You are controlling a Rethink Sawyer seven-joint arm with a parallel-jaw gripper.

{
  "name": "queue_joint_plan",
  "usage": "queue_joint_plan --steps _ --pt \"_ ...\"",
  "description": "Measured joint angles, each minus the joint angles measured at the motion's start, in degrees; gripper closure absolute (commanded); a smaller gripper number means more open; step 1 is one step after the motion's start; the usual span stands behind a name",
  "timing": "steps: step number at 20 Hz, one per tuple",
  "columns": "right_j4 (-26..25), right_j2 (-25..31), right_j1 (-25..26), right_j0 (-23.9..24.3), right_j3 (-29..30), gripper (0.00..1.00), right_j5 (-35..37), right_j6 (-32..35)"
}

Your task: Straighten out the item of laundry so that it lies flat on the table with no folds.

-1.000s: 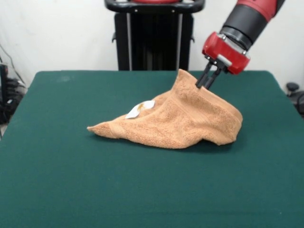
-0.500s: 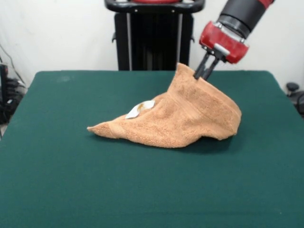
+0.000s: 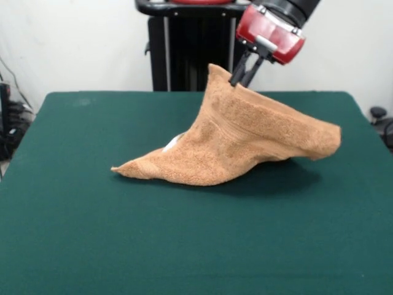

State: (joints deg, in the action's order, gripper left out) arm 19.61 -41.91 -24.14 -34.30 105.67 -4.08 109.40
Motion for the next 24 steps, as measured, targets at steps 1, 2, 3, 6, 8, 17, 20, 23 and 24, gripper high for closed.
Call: queue_joint_plan --steps 1,2,3,6,8,17,20,23,24 --pt "0.0 0.0 -0.1 0.1 0.0 1.0 0.5 0.0" --pt "0.0 0.0 -0.2 0.1 0.0 1.0 0.7 0.0" --pt "0.0 0.0 -0.2 0.1 0.0 1.0 0.9 0.0" --pt "0.0 0.0 -0.2 -0.3 0.0 1.0 3.3 0.0" --pt "0.0 0.0 -0.3 -0.6 0.0 1.0 4.5 0.0" --pt "-1.7 0.0 -2.1 -0.5 0.0 1.0 8.5 0.0" --pt "-3.6 -0.1 -4.8 -0.4 -0.1 1.0 11.6 0.0" --pt "-5.7 -0.4 -8.4 -0.4 -0.1 1.0 16.0 0.0" --pt "-6.3 -0.5 -9.6 -0.3 -0.1 1.0 17.5 0.0"
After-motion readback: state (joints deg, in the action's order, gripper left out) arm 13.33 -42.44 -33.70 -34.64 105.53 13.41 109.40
